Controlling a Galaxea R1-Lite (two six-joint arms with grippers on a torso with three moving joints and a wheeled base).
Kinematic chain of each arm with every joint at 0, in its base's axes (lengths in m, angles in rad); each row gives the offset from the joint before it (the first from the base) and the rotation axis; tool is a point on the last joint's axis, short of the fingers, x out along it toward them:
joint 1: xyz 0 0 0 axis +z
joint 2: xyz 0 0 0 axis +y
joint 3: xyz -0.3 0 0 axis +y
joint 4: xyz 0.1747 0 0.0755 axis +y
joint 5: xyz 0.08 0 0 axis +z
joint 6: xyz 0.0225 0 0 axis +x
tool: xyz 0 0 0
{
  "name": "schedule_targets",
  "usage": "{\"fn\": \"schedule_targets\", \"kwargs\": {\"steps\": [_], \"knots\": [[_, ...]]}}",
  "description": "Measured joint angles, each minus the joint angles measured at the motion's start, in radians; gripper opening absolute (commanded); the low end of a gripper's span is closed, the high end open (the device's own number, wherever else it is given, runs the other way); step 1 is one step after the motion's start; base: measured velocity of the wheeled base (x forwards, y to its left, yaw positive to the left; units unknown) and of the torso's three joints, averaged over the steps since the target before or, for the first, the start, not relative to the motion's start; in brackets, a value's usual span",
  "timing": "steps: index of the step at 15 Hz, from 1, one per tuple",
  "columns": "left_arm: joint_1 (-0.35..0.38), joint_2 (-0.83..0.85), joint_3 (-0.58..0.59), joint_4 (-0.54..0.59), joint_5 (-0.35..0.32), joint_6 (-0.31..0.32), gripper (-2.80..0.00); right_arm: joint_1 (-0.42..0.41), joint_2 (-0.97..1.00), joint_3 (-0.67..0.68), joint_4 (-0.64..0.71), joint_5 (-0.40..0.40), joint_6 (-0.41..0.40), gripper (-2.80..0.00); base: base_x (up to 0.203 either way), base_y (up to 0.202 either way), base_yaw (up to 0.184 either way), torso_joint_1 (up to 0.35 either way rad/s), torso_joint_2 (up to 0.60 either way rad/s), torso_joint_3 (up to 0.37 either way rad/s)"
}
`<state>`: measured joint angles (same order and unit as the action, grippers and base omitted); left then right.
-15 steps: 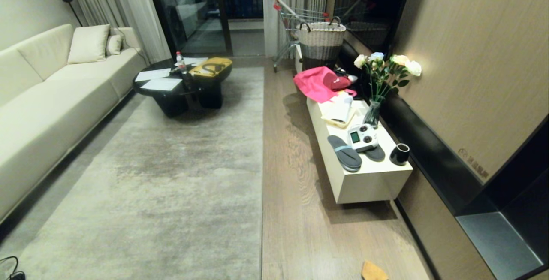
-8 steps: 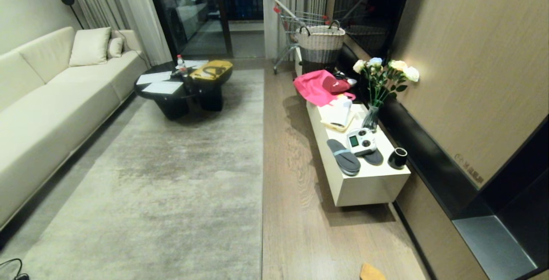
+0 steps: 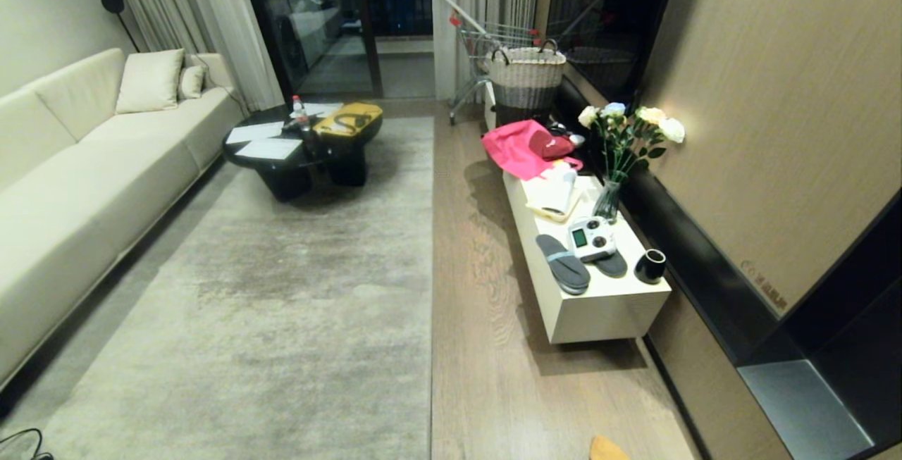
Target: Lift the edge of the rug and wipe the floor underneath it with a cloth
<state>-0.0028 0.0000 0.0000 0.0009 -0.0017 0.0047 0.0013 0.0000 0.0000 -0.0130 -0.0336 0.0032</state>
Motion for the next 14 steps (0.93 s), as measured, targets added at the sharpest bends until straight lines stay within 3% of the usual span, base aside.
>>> {"fn": "schedule_targets", "kwargs": {"steps": [9,14], "knots": [[0.0,0.0,0.0,0.0,0.0,0.0,-2.8,0.0,0.0,0.0,-0.001,-0.001,0.005,-2.8,0.0,0.0,0.0,0.081,-0.18,-0.094],[0.0,0.0,0.0,-0.001,0.0,0.0,-2.8,0.0,0.0,0.0,-0.002,0.0,0.012,-2.8,0.0,0.0,0.0,0.0,0.0,0.0]]}}
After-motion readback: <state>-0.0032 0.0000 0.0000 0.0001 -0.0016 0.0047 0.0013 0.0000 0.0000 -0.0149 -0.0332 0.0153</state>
